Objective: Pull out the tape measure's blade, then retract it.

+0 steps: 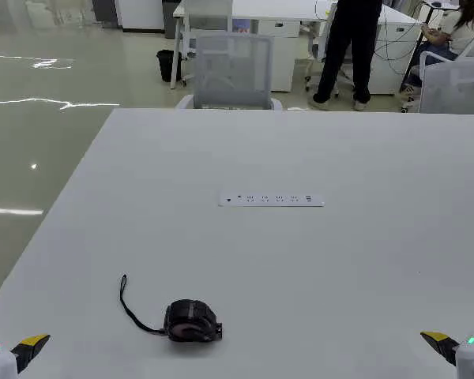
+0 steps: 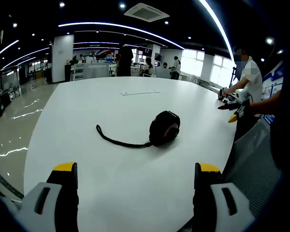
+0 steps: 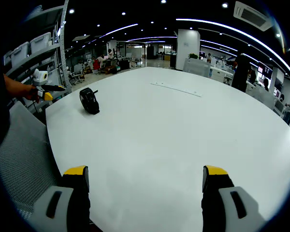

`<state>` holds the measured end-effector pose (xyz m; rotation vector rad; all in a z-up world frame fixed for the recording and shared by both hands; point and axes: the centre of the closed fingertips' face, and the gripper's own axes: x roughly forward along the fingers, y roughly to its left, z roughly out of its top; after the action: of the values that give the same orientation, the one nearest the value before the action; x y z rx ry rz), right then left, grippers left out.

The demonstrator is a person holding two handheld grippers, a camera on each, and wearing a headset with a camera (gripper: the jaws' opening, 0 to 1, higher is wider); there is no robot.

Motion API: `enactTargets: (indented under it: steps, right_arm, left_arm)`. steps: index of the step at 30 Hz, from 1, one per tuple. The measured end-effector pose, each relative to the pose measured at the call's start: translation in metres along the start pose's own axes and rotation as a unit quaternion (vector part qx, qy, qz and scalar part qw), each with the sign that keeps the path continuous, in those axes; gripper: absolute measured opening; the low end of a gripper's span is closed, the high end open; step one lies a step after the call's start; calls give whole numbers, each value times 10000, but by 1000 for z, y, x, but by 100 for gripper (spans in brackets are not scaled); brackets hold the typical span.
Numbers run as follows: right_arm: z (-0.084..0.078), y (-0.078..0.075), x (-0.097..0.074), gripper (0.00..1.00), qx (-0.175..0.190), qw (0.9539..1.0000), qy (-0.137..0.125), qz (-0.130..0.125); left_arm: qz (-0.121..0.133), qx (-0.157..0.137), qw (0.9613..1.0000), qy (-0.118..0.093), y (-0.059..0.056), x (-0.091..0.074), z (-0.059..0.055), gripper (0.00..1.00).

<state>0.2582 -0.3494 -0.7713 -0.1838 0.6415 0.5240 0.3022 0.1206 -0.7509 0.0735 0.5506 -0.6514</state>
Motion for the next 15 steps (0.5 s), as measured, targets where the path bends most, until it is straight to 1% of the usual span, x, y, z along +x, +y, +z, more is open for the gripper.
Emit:
enactTargets:
  steps: [3,6,15]
  right_arm:
    - [1,5,-1,100,-9,10000,-35,36]
    - [-3,6,-1,100,-36,10000,12,56]
    - [-4,7,-1,100,-16,10000,4,63]
  left_arm:
    - [-36,65,10000,41,-1,-2,-2,99]
    - [-26,74,10000,30,-1,-4,-1,99]
    - [25,80,10000,-16,2,-6,1,99]
